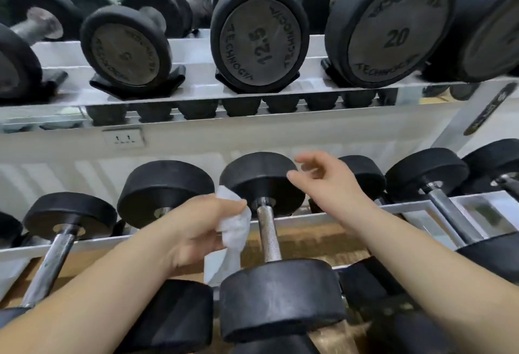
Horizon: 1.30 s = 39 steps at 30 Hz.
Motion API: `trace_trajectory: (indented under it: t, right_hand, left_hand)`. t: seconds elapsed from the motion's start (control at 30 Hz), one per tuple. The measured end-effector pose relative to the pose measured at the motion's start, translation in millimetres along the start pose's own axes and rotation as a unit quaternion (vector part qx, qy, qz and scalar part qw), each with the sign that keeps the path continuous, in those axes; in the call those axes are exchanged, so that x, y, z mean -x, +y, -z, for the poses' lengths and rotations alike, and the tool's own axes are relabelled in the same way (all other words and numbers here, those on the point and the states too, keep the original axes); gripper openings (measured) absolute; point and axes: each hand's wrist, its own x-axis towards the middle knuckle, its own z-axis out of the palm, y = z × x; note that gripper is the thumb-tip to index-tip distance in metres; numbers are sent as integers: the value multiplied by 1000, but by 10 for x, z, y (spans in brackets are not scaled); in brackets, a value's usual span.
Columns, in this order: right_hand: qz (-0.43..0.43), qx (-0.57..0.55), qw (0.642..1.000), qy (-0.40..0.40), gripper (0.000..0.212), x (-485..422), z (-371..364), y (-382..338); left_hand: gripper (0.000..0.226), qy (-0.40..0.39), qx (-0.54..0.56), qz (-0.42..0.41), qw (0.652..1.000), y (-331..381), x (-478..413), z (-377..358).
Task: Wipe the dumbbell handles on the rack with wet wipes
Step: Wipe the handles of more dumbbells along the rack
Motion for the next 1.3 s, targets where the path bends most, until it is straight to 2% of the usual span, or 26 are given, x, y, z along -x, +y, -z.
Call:
trace_trajectory:
  t: [0.07, 0.13, 0.2, 0.27, 0.43, 0.5, 0.63, 0.77, 0.87, 1.0, 1.07, 1.13, 1.23, 1.3]
  right_hand:
    - [79, 96, 991, -55, 58, -162, 14, 107]
    - [94, 131, 979, -127, 73, -343, -41, 209]
    - [95, 127, 975, -152, 76, -483, -88, 327]
    - [105, 122, 978, -135, 74, -584, -130, 448]
    - [150, 133, 976, -82, 70, -610, -275, 657]
    - [151, 132, 977, -71, 69, -615, -309, 701]
    - [148, 102, 982, -57, 68, -648, -305, 707]
    - [139, 77, 985, -65, 72, -685, -292, 707]
    - [146, 78, 985, -58, 72, -671, -305, 726]
    - [157, 82, 983, -55, 71, -660, -305, 747]
    - [155, 76, 983, -67, 73, -684, -299, 740]
    - [148, 63, 984, -75, 74, -689, -283, 730]
    - [149, 62, 984, -70, 72, -667, -294, 731]
    - [147, 62, 985, -68, 69, -656, -310, 738]
  left_hand:
    - [13, 47, -60, 11, 997, -49, -106, -22]
    - [14, 117, -86, 25, 989, -150, -194, -41]
    - [18, 148, -88, 37, 984, -221, -273, -112]
    - [32, 165, -84, 46, 982, -269, -422, -163]
    - [12, 160, -53, 85, 982, -286, -706, -310]
    - [18, 156, -50, 83, 983, -341, -824, -314]
    - [37, 81, 52, 94, 991, -421, -906, -405]
    - [37, 107, 158, 60, 980, -362, -993, -421]
    - [29, 117, 120, 61, 984, -401, -910, -520]
    - [29, 45, 25, 129, 990, -463, -627, -556]
    - [25, 35, -4, 161, 986, -428, -612, -479]
    - [23, 41, 31, 145, 988, -329, -691, -422]
    - [35, 79, 123, 88, 985, -228, -856, -455]
    - [30, 87, 105, 87, 987, -289, -812, -514]
